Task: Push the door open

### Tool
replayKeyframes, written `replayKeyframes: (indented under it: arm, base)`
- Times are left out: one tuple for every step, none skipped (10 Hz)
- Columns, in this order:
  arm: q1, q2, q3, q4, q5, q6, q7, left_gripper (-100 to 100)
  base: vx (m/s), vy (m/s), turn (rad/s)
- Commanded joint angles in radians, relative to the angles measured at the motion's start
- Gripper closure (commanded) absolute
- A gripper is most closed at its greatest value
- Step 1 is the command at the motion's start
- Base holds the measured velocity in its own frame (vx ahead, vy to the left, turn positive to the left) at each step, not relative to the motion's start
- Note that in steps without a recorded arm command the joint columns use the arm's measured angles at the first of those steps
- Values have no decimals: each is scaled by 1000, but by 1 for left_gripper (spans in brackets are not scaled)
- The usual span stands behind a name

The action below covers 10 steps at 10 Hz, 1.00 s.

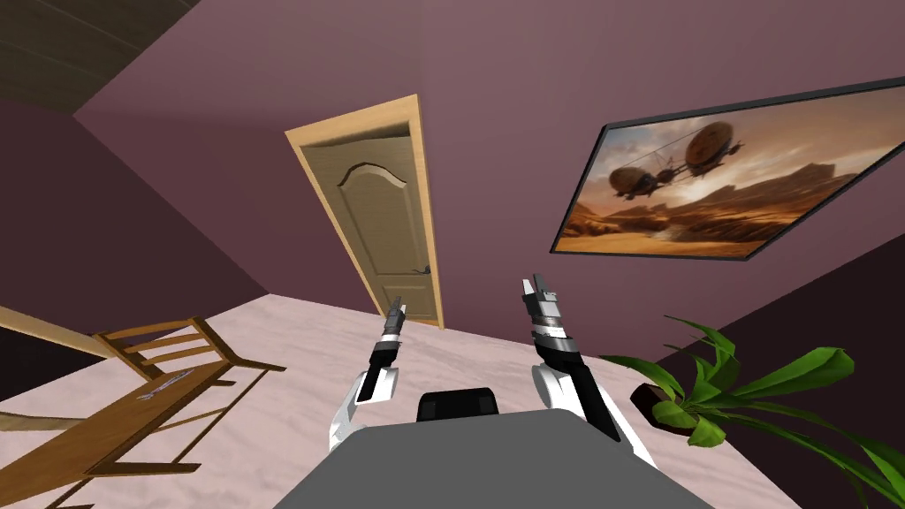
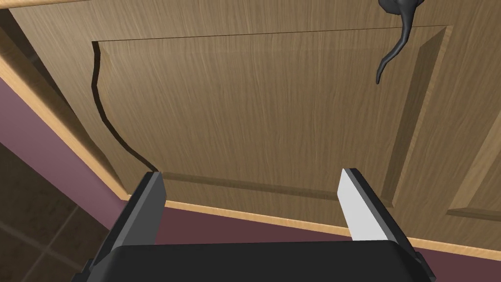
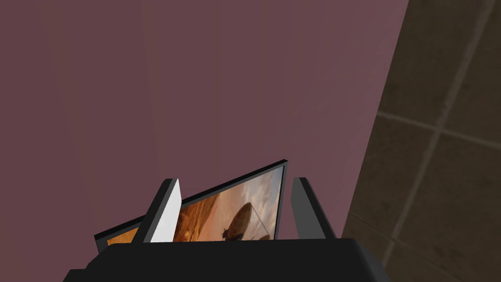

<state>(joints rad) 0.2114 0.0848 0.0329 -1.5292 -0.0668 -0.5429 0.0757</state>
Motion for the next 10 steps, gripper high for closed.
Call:
replayKeyframes:
  arm:
    - [-13,-3,1,36,0,2,-9,-100]
    - [-24,-3,2,63,1,2,-13,-100]
    - [-35,-3,4,90,2,1,-17,-100]
    - [-47,-3,6,117,3,1,-21,-100]
    - [-57,-4,8,142,3,0,-25,-100]
    - [-68,-4,10,168,4,0,-29,-100]
    - [-79,-5,12,193,5,-1,-33,-100]
    - [-89,-6,14,218,6,-1,-36,-100]
    - [-99,-7,15,242,7,-1,-40,-100]
    - [-109,-8,17,264,7,-2,-43,-100]
  base:
    - [42,123,-142]
    - [44,113,-134]
    - [62,122,-159]
    - [70,130,-146]
    - [55,120,-161]
    - [61,108,-142]
    - [50,107,-122]
    - [36,116,-134]
    - [50,115,-136]
    - [54,112,-132]
